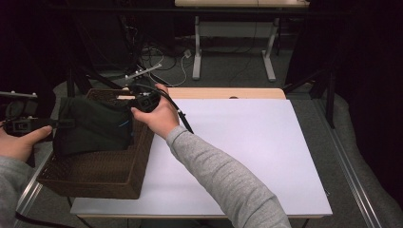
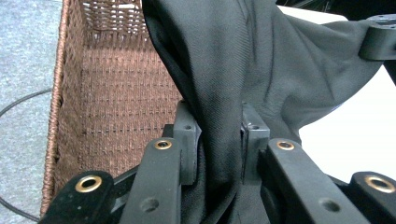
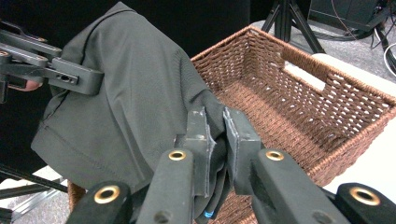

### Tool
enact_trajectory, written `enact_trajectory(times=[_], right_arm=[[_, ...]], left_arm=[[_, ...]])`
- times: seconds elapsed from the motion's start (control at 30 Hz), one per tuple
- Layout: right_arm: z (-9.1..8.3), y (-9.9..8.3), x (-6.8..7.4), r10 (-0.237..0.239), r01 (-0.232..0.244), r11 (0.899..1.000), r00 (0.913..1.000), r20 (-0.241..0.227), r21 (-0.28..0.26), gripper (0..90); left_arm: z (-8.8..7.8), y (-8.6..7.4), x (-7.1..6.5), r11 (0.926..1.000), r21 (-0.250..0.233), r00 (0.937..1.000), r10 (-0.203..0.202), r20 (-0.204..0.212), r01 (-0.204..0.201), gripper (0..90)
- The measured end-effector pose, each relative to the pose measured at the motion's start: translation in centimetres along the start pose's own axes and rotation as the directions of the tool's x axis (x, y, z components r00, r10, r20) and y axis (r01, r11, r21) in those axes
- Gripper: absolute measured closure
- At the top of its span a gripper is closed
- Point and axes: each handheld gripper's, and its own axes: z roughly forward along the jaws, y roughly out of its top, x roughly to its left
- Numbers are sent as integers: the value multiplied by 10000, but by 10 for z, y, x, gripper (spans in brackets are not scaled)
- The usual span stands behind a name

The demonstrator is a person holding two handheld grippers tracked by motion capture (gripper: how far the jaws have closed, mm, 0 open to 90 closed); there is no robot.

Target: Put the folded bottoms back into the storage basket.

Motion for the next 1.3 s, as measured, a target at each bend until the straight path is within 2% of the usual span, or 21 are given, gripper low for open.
enact_trajectory(times=[0.47, 0.7, 0.8, 1.1, 1.13, 1.3], right_arm=[[18, -27, -12, 204, -210, 9991, 9996, 182, 376, 810], [27, -41, -21, 411, -419, 9976, 9990, 155, 543, 810], [32, -45, -23, 585, -598, 9960, 9981, 214, 666, 809], [50, -58, -25, 730, -755, 9939, 9968, 341, 801, 809], [51, -58, -25, 735, -769, 9926, 9965, 397, 936, 809], [59, -62, -27, 806, -847, 9915, 9957, 446, 989, 807]], left_arm=[[29, -7, 6, 9982, 587, 9999, 154, -64, -150, 735], [47, -14, 12, 9965, 838, 10000, 65, -27, -62, 734], [53, -16, 15, 9957, 922, 9999, 84, -72, -77, 733], [67, -16, 23, 9913, 1307, 9990, 216, -393, -162, 731], [69, -16, 25, 9913, 1303, 9989, 241, -399, -187, 731], [77, -18, 32, 9904, 1381, 9990, 146, -426, -86, 729]])
